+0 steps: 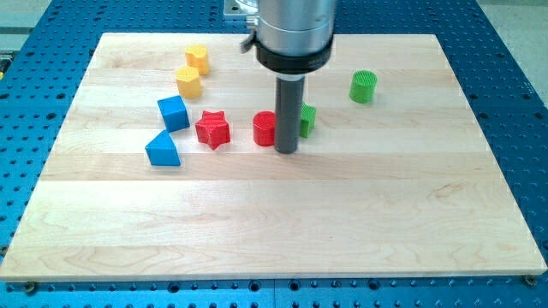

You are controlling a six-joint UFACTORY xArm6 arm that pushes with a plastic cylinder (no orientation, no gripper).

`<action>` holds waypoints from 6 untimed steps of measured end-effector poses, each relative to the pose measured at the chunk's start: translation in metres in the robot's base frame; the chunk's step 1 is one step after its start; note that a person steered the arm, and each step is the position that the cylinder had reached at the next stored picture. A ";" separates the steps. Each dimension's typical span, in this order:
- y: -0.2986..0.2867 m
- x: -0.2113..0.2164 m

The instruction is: Push the triangle close to the cube

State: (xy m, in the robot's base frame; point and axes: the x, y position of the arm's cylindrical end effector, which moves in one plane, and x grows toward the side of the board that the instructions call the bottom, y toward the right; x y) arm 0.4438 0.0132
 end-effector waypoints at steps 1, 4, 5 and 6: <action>-0.002 0.003; -0.139 0.033; -0.169 0.017; -0.151 -0.019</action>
